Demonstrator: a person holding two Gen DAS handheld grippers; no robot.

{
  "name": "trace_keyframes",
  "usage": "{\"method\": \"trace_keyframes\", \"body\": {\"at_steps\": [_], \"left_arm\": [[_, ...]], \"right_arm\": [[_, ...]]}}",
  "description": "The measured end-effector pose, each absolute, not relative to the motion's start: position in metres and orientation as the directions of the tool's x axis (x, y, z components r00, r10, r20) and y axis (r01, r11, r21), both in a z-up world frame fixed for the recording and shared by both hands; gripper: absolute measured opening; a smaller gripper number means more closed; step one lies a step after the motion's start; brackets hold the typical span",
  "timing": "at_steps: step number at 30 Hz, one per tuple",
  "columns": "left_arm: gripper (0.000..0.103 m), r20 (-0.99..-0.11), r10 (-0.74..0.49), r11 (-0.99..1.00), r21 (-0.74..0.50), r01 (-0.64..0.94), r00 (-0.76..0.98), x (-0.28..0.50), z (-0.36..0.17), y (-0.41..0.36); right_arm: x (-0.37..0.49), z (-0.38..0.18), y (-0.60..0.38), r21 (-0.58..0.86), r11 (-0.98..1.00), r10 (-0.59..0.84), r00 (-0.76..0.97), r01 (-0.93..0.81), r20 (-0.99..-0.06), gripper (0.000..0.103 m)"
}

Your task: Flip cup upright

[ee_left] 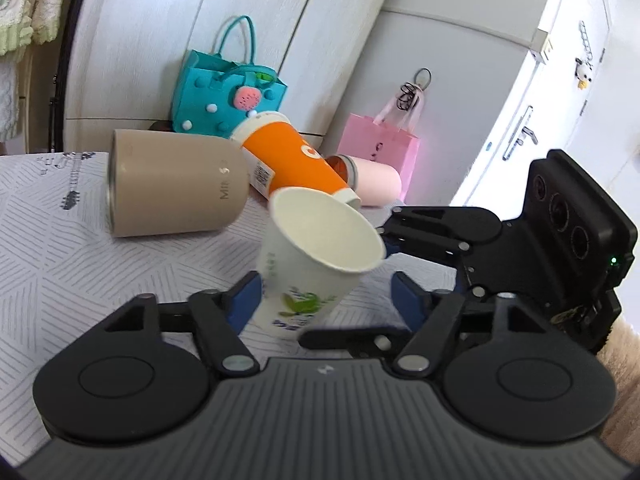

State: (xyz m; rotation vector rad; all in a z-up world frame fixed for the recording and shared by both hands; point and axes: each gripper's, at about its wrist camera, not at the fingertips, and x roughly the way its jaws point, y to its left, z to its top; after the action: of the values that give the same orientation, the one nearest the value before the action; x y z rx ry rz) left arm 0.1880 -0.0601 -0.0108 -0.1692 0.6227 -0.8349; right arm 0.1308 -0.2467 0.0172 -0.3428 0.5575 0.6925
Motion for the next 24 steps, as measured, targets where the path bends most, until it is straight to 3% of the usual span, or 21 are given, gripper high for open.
{"method": "trace_keyframes", "body": {"at_steps": [4, 10, 14, 24], "left_arm": [[0.060, -0.450, -0.724, 0.683, -0.359, 0.636, 0.523, 0.186, -0.010, -0.062], [0.060, -0.449, -0.725, 0.686, -0.395, 0.612, 0.523, 0.187, -0.009, -0.059], [0.065, -0.445, -0.719, 0.695, -0.429, 0.578, 0.534, 0.181, -0.004, -0.051], [0.079, -0.445, -0.603, 0.798, -0.312, 0.516, 0.663, 0.113, 0.027, -0.037]], "right_arm": [[0.133, 0.019, -0.248, -0.103, 0.739, 0.494, 0.639, -0.666, -0.590, 0.064], [0.130, 0.018, -0.249, -0.113, 0.752, 0.477, 0.655, -0.649, -0.586, 0.066], [0.118, 0.022, -0.248, -0.121, 0.783, 0.444, 0.684, -0.611, -0.579, 0.077], [0.042, 0.049, -0.254, -0.083, 0.890, 0.369, 0.815, -0.449, -0.446, 0.081]]}}
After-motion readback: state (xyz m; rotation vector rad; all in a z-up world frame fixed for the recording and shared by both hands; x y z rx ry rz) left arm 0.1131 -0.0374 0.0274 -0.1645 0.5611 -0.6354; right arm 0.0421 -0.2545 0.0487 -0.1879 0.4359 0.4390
